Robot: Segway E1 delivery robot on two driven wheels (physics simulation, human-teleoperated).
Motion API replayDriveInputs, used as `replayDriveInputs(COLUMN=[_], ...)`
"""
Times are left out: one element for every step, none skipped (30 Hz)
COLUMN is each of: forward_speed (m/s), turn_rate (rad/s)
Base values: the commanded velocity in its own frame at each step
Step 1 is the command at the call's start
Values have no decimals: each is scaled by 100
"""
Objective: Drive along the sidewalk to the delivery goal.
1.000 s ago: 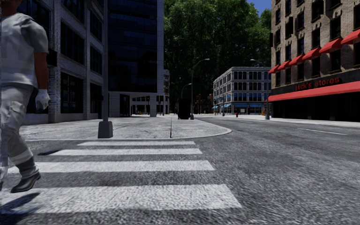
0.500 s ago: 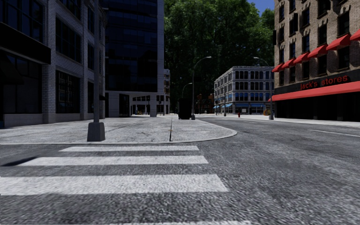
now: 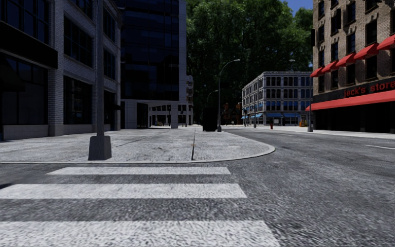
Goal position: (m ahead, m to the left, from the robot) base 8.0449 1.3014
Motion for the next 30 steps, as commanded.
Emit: replayDriveInputs(forward_speed=[200, 200, 200, 200, 200, 200, 200, 200, 200, 200, 200, 200, 200, 200, 200, 200, 200, 200, 200, 200, 200, 200, 200, 200, 200, 200, 200, 200, 200, 200], turn_rate=[22, 24, 27, 29, 29, 29, 29, 29, 29, 30, 30, 31, 31, 31, 33, 36, 36, 37, 38, 39, 39, 39, 39, 39, 40, 40, 40, 40, 40, 40])
